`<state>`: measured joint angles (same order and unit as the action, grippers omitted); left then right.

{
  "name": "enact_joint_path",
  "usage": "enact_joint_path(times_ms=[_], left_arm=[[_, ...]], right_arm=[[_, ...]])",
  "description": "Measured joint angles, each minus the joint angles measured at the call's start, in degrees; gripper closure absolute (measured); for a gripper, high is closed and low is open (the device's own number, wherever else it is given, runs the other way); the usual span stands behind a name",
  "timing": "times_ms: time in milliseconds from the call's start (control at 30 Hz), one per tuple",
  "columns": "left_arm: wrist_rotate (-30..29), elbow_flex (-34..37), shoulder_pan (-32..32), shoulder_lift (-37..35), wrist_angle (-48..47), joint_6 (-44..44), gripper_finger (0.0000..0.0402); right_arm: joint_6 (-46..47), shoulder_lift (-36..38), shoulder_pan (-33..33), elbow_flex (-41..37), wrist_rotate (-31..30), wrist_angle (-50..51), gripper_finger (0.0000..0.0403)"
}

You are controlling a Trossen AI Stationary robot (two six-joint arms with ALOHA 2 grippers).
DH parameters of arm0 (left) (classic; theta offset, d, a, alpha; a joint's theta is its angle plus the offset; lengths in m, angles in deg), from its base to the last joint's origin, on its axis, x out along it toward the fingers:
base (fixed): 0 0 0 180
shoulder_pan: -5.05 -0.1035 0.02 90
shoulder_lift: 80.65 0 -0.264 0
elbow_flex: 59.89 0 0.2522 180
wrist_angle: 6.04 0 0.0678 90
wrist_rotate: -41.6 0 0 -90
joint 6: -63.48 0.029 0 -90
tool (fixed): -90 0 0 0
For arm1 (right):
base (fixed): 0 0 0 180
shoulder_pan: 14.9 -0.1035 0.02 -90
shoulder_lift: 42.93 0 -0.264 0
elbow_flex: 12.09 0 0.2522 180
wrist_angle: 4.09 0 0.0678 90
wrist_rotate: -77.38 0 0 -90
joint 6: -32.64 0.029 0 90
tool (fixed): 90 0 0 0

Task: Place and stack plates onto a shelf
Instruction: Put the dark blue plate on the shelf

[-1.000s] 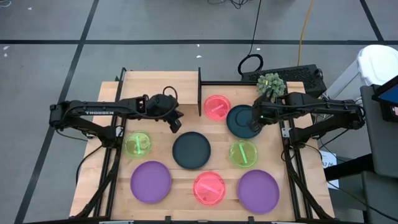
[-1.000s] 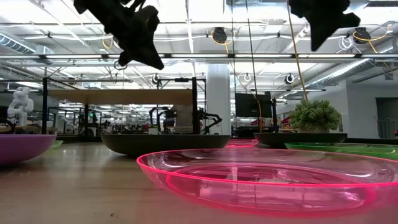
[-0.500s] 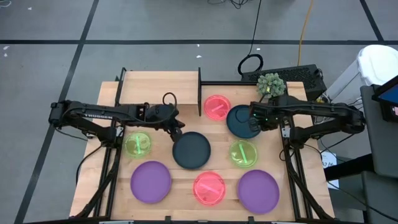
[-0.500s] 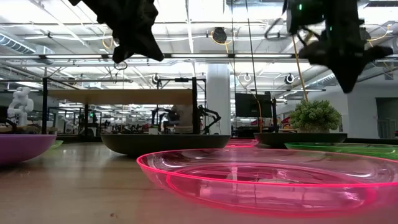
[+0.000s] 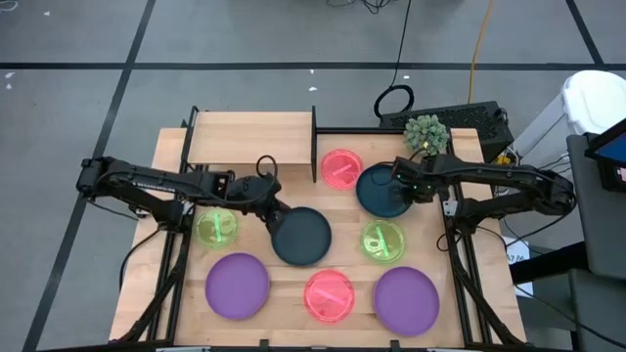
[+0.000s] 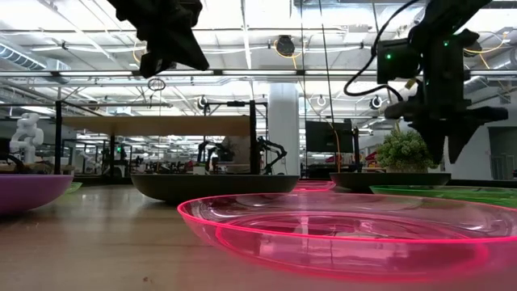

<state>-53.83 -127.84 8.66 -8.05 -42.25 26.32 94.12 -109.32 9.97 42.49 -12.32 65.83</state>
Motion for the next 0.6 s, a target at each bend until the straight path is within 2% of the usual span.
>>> enact_joint_path(times_ms=[233,433,600], left_arm=[[-0.1,0.0,2.0,0.0,-0.1,-0.4,0.0394],[-0.6,0.0,2.2,0.0,-0.1,-0.6,0.0394],[-0.6,0.0,2.2,0.0,-0.1,-0.6,0.0394]], right_arm=[[-1.1,0.0,4.0,-2.7,-0.7,-4.0,0.0253],[-1.9,0.0,5.2,-6.4,-0.4,-6.7,0.0253],[-2.3,0.0,5.2,-8.7,-0.2,-10.4,0.0273]])
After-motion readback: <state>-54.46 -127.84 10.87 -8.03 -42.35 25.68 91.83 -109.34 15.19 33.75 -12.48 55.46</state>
